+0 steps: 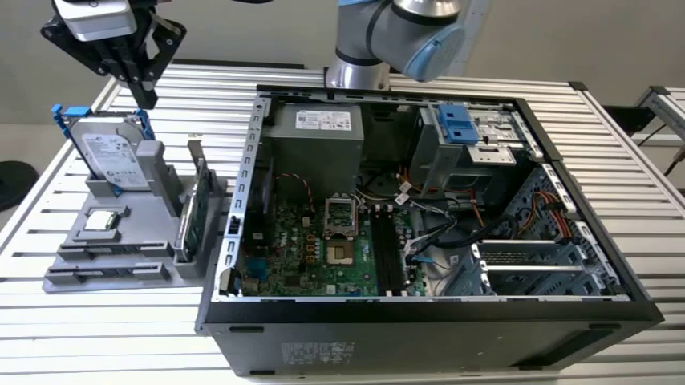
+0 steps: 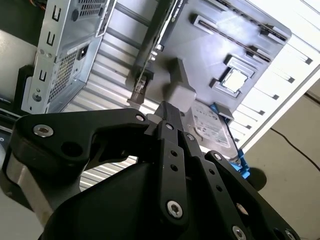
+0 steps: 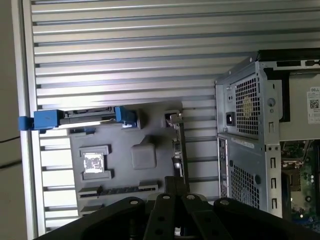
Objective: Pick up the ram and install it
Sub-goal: 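Reach for the ram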
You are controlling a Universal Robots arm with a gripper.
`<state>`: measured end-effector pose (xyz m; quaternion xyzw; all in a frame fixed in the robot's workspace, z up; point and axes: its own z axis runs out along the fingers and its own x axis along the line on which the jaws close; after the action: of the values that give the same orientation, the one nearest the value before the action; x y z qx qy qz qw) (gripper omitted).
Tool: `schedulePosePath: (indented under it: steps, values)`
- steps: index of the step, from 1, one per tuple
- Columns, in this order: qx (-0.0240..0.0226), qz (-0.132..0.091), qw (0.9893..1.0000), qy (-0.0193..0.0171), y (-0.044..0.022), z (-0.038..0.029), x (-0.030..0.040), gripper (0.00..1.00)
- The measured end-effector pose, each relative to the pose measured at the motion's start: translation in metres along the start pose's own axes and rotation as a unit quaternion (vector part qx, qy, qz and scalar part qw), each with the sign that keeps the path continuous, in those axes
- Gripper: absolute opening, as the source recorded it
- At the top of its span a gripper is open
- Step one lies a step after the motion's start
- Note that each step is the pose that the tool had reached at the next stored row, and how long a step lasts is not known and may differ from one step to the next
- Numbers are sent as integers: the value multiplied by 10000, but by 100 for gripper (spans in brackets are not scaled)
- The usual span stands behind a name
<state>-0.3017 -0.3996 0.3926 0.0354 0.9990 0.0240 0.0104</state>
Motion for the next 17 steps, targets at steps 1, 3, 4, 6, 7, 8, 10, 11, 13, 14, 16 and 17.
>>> schedulePosePath:
  steps: [1,3,4,6,7,8,10,11,13,14,16,17]
  values:
    - [0,0,10000,0,-1,-1,11,0]
    - [0,0,10000,0,-2,-1,33,0]
    - [0,0,10000,0,-3,-1,44,0]
    - [0,0,10000,0,-4,-2,64,0]
    - [0,0,10000,0,-5,-2,73,0]
    - [0,0,10000,0,-6,-2,83,0]
    - [0,0,10000,0,-7,-3,101,0]
    - [0,0,10000,0,-8,-3,109,0]
    - [0,0,10000,0,-9,-3,126,0]
    - [0,0,10000,0,-9,-3,135,0]
    - [0,0,10000,0,-11,-3,151,0]
    - [0,0,10000,0,-11,-4,160,0]
